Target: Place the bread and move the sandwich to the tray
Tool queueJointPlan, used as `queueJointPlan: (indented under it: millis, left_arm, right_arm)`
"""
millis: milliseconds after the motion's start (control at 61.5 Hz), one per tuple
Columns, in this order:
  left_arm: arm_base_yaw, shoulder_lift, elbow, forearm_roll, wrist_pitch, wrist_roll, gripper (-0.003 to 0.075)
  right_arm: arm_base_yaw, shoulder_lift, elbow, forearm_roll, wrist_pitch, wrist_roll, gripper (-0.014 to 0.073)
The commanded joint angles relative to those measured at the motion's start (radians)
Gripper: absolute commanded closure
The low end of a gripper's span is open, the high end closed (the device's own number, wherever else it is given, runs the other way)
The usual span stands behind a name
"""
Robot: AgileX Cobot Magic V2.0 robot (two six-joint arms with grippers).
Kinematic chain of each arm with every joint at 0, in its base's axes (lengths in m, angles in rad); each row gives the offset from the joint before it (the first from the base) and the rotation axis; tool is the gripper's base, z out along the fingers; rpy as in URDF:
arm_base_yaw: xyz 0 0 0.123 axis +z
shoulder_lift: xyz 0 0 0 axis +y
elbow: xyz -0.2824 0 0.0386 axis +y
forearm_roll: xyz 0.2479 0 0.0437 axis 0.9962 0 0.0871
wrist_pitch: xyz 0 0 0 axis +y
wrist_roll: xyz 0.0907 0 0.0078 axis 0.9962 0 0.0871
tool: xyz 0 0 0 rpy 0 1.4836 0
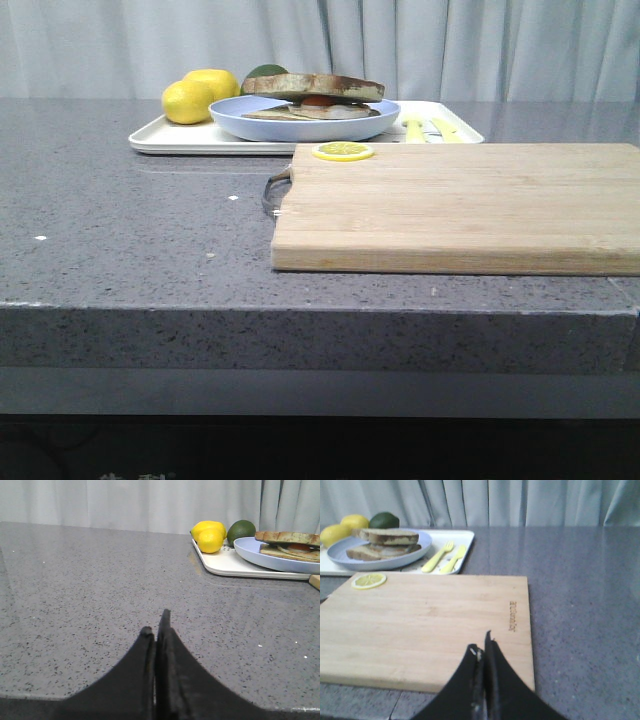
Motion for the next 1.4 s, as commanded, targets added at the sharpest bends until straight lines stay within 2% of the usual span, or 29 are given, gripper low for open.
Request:
queueJointPlan:
  millis: [0, 114, 228, 635, 1383]
  left_arm:
    - [0.005, -0.024, 0.002, 0.001, -0.088, -0.011, 0.0741]
    - [0.005, -0.024, 0.002, 0.001, -0.088, -0.011, 0.0741]
    - [0.005, -0.024, 0.002, 0.001, -0.088, -0.011, 0.0741]
    - [0.005, -0.024, 0.002, 0.001, -0.088, -0.011, 0.0741]
    - [0.005, -0.022, 0.002, 0.001, -0.088, -0.011, 0.0741]
  right_arm:
    - [-0.001, 0.01, 0.07, -0.006, -0.268, -0.005, 0.0654]
    - [-0.001, 0.01, 0.194, -0.006, -0.39, -0.005, 0.0654]
    - [-0.001, 0.01, 0.27, 0.019, -0.444, -0.005, 0.0654]
    - [-0.001, -0.032, 0.272, 0.048, -0.328, -0.005, 0.0654]
    - [-0.001, -0.054, 0.272, 0.048, -0.334, -0.005, 0.0654]
